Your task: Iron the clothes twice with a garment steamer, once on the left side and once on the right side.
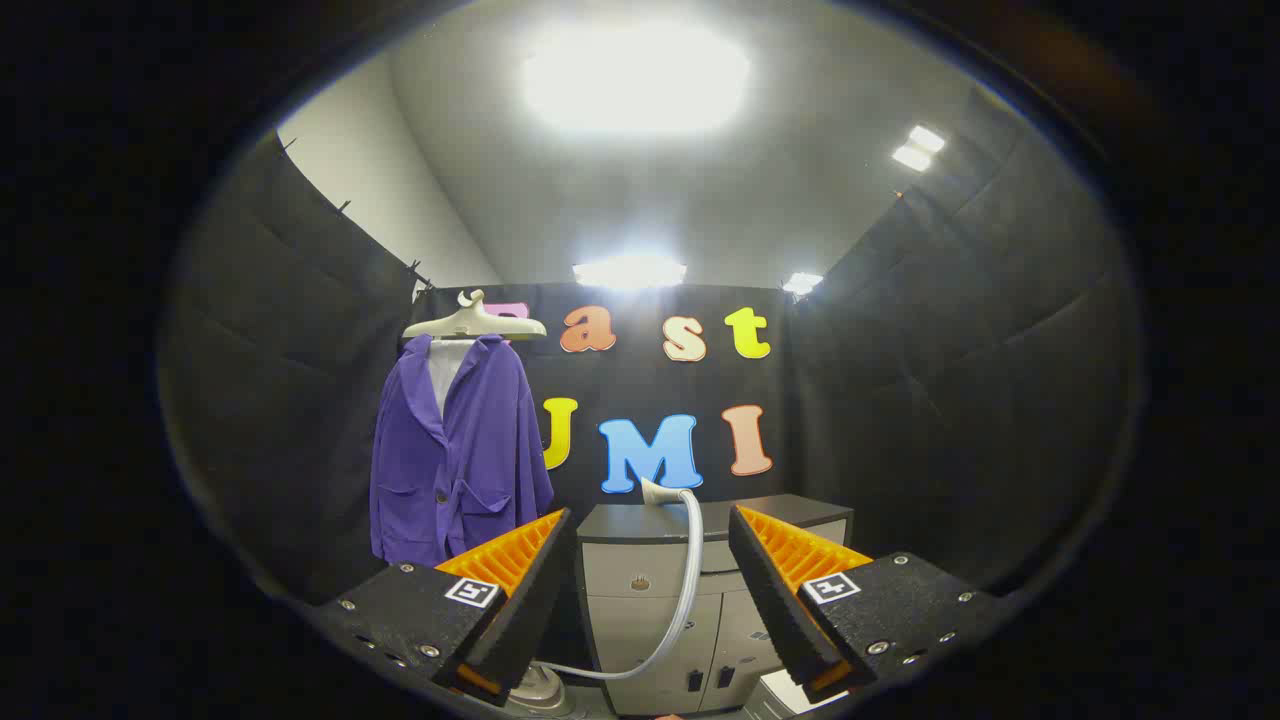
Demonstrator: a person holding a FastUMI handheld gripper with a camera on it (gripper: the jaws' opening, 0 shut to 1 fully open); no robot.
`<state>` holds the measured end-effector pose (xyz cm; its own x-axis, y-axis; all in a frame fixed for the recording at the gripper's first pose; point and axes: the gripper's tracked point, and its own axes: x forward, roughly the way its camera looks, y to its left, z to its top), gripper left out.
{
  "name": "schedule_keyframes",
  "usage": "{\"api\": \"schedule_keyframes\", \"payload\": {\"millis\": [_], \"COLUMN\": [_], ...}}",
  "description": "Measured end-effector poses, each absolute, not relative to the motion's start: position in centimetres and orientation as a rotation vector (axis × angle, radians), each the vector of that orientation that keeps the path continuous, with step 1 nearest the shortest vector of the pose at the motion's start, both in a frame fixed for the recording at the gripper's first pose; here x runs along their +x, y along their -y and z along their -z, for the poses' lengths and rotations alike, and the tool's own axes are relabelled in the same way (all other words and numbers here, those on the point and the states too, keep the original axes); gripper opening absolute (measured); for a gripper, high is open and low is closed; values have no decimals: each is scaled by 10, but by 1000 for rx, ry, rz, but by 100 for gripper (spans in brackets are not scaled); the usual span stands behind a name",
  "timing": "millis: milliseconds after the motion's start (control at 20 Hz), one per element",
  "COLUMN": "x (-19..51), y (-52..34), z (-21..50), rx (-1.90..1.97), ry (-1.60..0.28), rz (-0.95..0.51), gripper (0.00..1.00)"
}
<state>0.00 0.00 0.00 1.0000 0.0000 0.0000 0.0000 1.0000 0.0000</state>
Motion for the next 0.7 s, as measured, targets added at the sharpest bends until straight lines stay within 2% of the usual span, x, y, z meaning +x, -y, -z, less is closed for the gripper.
{"api": "schedule_keyframes", "payload": {"millis": [700], "x": [0], "y": [-13], "z": [15], "rx": [-1], "ry": [-56], "rz": [-11], "gripper": [94]}}
